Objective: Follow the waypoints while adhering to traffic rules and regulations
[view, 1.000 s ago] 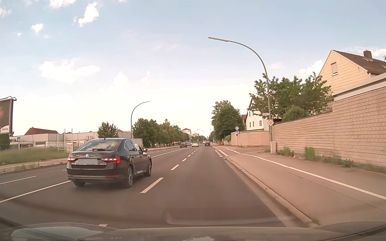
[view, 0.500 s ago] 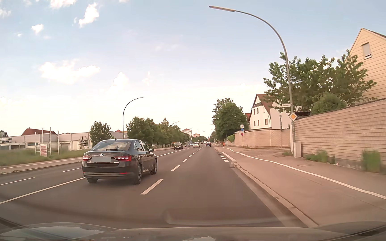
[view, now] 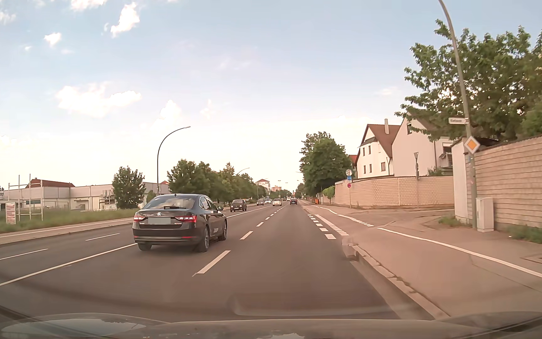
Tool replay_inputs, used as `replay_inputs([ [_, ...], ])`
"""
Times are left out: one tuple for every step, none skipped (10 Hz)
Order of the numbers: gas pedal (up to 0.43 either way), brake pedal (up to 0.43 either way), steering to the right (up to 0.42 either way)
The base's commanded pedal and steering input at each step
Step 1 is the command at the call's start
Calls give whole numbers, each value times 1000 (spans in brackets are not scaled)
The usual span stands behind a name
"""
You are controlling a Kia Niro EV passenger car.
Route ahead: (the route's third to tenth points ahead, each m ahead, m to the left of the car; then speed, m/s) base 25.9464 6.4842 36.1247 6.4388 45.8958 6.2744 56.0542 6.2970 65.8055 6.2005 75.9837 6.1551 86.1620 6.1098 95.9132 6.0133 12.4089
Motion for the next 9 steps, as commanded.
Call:
replay_inputs([
  [98, 18, -3],
  [98, 18, -3],
  [98, 18, -2],
  [98, 18, -2],
  [98, 18, -1],
  [98, 18, 0],
  [98, 18, 1],
  [98, 24, 2],
  [98, 18, 1],
])
